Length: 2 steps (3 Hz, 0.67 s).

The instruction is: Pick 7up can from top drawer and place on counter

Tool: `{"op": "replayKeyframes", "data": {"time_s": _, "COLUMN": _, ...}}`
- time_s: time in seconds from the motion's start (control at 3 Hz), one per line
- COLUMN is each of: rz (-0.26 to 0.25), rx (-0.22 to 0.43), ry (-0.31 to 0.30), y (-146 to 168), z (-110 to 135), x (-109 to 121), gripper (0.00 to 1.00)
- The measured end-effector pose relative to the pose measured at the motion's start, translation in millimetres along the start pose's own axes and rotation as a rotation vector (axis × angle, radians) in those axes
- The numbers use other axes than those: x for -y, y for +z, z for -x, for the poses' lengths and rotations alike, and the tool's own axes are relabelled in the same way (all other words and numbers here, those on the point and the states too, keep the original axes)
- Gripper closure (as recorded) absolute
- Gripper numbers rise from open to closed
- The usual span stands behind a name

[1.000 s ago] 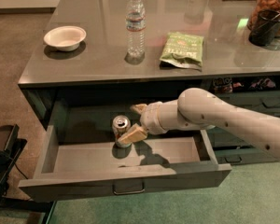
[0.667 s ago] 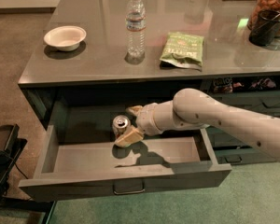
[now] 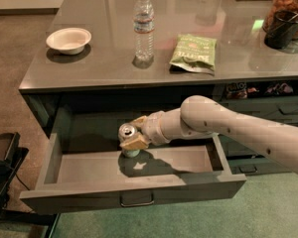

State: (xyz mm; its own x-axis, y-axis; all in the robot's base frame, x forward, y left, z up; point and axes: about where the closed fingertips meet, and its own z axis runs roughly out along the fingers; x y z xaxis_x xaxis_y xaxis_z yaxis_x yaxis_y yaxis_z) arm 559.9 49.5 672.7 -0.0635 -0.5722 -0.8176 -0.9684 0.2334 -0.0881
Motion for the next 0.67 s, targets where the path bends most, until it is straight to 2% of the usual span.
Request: {"op": "replayKeyframes", "data": {"time_s": 0.67, "rz": 0.0, "rx": 0.001, "ry": 0.0, "y": -0.1, "z": 1.1, "x": -0.3, "gripper": 0.95}}
